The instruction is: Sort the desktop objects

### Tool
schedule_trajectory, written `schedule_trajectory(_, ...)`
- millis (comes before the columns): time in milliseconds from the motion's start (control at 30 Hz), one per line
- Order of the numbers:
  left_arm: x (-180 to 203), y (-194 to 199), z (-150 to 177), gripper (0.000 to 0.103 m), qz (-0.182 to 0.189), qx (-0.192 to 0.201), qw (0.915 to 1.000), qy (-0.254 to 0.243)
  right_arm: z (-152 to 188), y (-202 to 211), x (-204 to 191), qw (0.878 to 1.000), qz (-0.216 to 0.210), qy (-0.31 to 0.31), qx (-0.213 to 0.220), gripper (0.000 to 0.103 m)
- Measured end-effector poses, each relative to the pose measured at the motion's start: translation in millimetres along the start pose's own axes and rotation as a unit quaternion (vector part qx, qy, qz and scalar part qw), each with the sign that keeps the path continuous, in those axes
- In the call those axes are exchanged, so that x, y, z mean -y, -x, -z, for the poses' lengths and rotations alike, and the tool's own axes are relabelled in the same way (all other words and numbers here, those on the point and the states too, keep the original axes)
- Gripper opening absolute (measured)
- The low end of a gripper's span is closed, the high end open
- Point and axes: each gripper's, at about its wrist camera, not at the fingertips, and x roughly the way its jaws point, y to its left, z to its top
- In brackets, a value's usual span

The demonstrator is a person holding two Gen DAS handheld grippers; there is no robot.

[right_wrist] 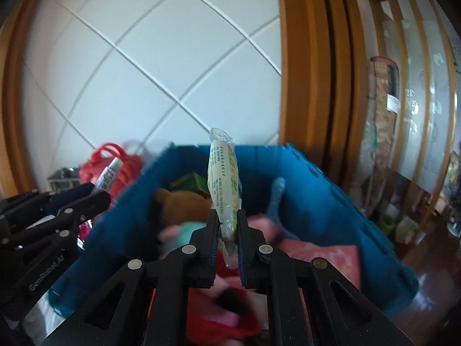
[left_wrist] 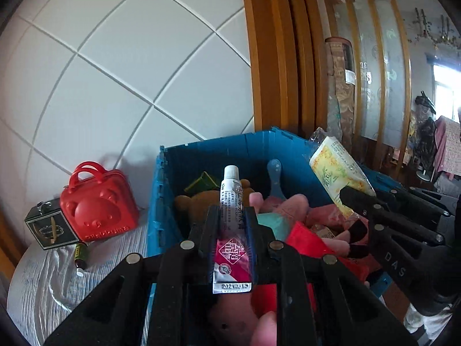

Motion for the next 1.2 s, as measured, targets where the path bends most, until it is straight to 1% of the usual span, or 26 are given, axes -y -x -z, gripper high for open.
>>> schedule_trajectory(100, 19, -10, 0, 0.017, 0.002, -0.013, 0.9999, -0.001, 9, -13, 18, 1.0, 0.007, 0.003, -0.017, 0.012)
schedule_trajectory(200, 33, -14, 0, 0.017, -0.001, -0.02, 0.9998, -0.003, 20, -19, 27, 1.0, 0.005, 0.005, -0.03, 0.012)
schedule_trajectory(333, 41, -17, 1, 0.017, -0.011, -0.023, 0.9997, -0.001, 20, -31, 43, 0.999, 0.003, 0.009, -0.034, 0.012)
schedule_trajectory(400, 44, -19, 1, 0.017, -0.013, -0.025, 0.9996, 0.002, 18, -33, 45, 0.999, 0.001, 0.012, -0.034, 0.012)
schedule_trajectory(433, 44, -19, 1, 0.017, -0.013, -0.026, 0.9996, 0.004, 18, -36, 46, 0.999, -0.001, 0.013, -0.035, 0.013)
schedule_trajectory(467, 45, -20, 1, 0.018, -0.015, -0.028, 0.9995, 0.005, 18, -36, 46, 0.999, -0.003, 0.014, -0.035, 0.016)
schedule_trajectory(500, 45, -19, 1, 0.02, -0.016, -0.028, 0.9995, 0.005, 18, -36, 46, 0.999, -0.004, 0.014, -0.034, 0.02)
schedule_trajectory(533, 45, -18, 2, 0.024, -0.018, -0.028, 0.9994, 0.006, 18, -36, 46, 0.999, -0.003, 0.013, -0.033, 0.034)
schedule_trajectory(567, 46, -17, 2, 0.038, -0.021, -0.028, 0.9994, 0.006, 19, -35, 47, 0.999, -0.004, 0.012, -0.032, 0.06)
schedule_trajectory(600, 45, -15, 2, 0.049, -0.028, -0.026, 0.9993, 0.006, 19, -34, 47, 0.999, -0.004, 0.011, -0.03, 0.074)
schedule_trajectory(633, 44, -13, 3, 0.055, -0.036, -0.021, 0.9991, 0.008, 20, -31, 48, 1.0, 0.009, 0.011, -0.026, 0.083)
schedule_trajectory(667, 42, -10, 4, 0.068, -0.04, -0.018, 0.999, 0.011, 20, -28, 49, 1.0, 0.011, 0.01, -0.024, 0.083)
schedule_trajectory(700, 39, -6, 4, 0.078, -0.043, -0.012, 0.9989, 0.018, 20, -24, 51, 1.0, 0.01, 0.007, -0.021, 0.083)
schedule_trajectory(733, 36, -2, 4, 0.081, -0.044, -0.008, 0.9987, 0.024, 19, -17, 54, 1.0, 0.009, 0.0, -0.014, 0.086)
schedule_trajectory(767, 32, 4, 4, 0.081, -0.043, -0.002, 0.9987, 0.028, 19, -10, 56, 1.0, 0.012, -0.004, -0.008, 0.092)
schedule_trajectory(800, 31, 9, 5, 0.082, -0.044, 0.001, 0.9986, 0.029, 19, -4, 58, 1.0, 0.015, -0.006, -0.001, 0.096)
schedule_trajectory(833, 29, 12, 4, 0.082, -0.046, 0.003, 0.9985, 0.029, 18, 4, 59, 1.0, 0.019, -0.009, 0.007, 0.103)
schedule_trajectory(867, 27, 18, 5, 0.084, -0.047, 0.006, 0.9985, 0.028, 18, 13, 60, 1.0, 0.021, -0.01, 0.014, 0.103)
schedule_trajectory(933, 23, 30, 6, 0.094, -0.054, 0.013, 0.998, 0.03, 17, 29, 60, 0.999, 0.024, -0.014, 0.022, 0.103)
schedule_trajectory(967, 21, 38, 8, 0.101, -0.058, 0.017, 0.9976, 0.034, 16, 35, 60, 0.999, 0.026, -0.016, 0.025, 0.103)
schedule_trajectory(1033, 16, 53, 11, 0.102, -0.054, 0.026, 0.9973, 0.043, 16, 51, 57, 0.999, 0.031, -0.02, 0.034, 0.103)
schedule_trajectory(1100, 12, 67, 13, 0.102, -0.056, 0.018, 0.9972, 0.046, 17, 63, 54, 0.998, 0.036, -0.023, 0.039, 0.103)
schedule_trajectory(1200, 6, 84, 15, 0.102, -0.056, 0.015, 0.9968, 0.055, 17, 78, 45, 0.998, 0.039, -0.026, 0.03, 0.103)
